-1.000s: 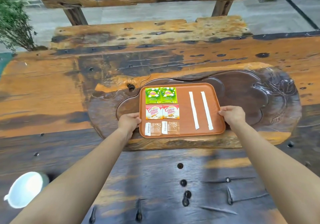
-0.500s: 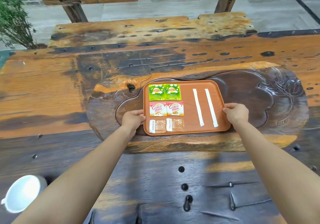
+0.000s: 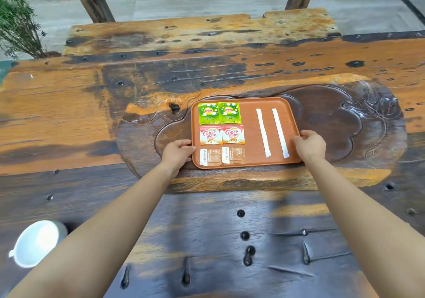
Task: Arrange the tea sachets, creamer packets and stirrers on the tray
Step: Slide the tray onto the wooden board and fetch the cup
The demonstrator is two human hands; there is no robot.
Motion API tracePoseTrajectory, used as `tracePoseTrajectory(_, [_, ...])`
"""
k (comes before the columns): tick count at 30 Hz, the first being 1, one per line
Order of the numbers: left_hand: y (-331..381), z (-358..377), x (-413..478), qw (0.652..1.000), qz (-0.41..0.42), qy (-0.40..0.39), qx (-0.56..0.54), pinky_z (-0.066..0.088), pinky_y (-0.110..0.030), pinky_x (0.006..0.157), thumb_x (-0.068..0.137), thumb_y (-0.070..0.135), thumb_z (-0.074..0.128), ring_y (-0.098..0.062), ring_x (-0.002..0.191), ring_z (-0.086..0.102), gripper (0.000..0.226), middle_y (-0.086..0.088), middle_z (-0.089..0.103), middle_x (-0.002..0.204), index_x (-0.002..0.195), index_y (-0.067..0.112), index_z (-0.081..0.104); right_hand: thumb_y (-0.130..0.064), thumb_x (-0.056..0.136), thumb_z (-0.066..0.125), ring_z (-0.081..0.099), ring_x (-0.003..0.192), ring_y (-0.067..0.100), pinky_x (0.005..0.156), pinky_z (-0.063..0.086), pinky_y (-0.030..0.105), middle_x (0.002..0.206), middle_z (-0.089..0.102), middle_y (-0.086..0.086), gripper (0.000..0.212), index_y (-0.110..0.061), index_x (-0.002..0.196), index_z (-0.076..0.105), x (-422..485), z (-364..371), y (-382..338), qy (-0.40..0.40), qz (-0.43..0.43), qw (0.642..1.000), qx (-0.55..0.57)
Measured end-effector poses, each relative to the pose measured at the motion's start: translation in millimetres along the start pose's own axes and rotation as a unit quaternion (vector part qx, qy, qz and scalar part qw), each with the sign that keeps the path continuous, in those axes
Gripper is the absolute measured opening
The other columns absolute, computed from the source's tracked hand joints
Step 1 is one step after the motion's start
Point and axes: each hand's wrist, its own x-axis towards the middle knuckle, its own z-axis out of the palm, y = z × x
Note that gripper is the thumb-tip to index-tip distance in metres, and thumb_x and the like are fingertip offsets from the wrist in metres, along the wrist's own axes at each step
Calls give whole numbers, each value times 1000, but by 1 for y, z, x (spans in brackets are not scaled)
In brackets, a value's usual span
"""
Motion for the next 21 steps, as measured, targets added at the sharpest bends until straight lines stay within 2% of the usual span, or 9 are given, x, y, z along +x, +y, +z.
tracePoseTrajectory(1, [-3, -5, -4, 1000, 7, 4, 12, 52, -24, 75, 88, 8, 57, -19, 86, 59, 34, -8, 63, 96, 121, 3, 56, -24, 81, 50, 50, 108, 36, 90, 43, 39, 114, 56, 19, 33, -9, 109, 60, -6, 3, 0, 8, -13, 1000, -18])
tracePoseTrajectory(4, [-14, -26, -22, 997, 46, 45, 44, 51, -32, 80, 87, 11, 56, -18, 80, 56, 27, -5, 63, 85, 114, 8, 62, -15, 87, 49, 35, 122, 39, 101, 32, 42, 132, 43, 23, 43, -2, 128, 48, -32, 14, -4, 48, -58, 995, -64])
tracePoseTrajectory(6, [-28, -42, -42, 994, 72, 67, 45, 50, -35, 83, 86, 12, 56, -18, 78, 56, 23, -6, 64, 86, 107, 13, 65, -11, 86, 51, 34, 122, 40, 102, 30, 45, 133, 43, 24, 43, 1, 127, 46, -59, 22, -10, 80, -122, 987, -70])
tracePoseTrajectory(8, [-51, -61, -67, 992, 80, 85, 37, 49, -36, 87, 86, 11, 57, -18, 82, 59, 21, -6, 66, 87, 104, 15, 66, -9, 85, 54, 36, 120, 39, 101, 28, 43, 130, 46, 23, 41, 0, 125, 48, -92, 38, -16, 78, -200, 975, -63])
tracePoseTrajectory(12, [-109, -107, -109, 982, 40, 178, 41, 49, -40, 92, 90, 15, 54, -26, 93, 63, 22, -8, 67, 93, 109, 14, 65, -11, 87, 51, 38, 118, 33, 102, 31, 42, 130, 48, 16, 40, -3, 126, 48, -170, 83, -23, -43, -332, 939, -79])
tracePoseTrajectory(15, [-142, -146, -134, 954, 19, 293, 66, 44, -31, 86, 92, 17, 51, -23, 93, 61, 26, -7, 65, 96, 114, 12, 62, -17, 88, 48, 36, 125, 30, 109, 31, 45, 137, 45, 14, 43, -4, 129, 46, -226, 122, -17, -168, -429, 880, -114])
tracePoseTrajectory(18, [-165, -181, -154, 909, 27, 408, 81, 42, -37, 93, 91, 11, 48, -29, 97, 57, 27, -17, 62, 105, 115, 5, 59, -26, 93, 47, 20, 138, 25, 115, 18, 39, 153, 25, 5, 53, -11, 141, 32, -263, 158, -7, -307, -469, 807, -188])
tracePoseTrajectory(20, [-176, -204, -160, 882, 16, 464, 81, 39, -36, 95, 90, 9, 47, -33, 105, 54, 32, -21, 57, 110, 120, 3, 57, -35, 93, 46, 12, 142, 24, 117, 14, 40, 157, 15, 3, 60, -14, 145, 23, -271, 179, 1, -348, -489, 763, -240])
tracePoseTrajectory(21, [-182, -215, -160, 873, 15, 479, 86, 39, -38, 96, 89, 10, 46, -33, 106, 53, 35, -18, 55, 107, 122, 3, 55, -39, 94, 43, 9, 144, 25, 117, 12, 41, 158, 11, 3, 63, -16, 146, 19, -271, 188, 5, -353, -494, 747, -269])
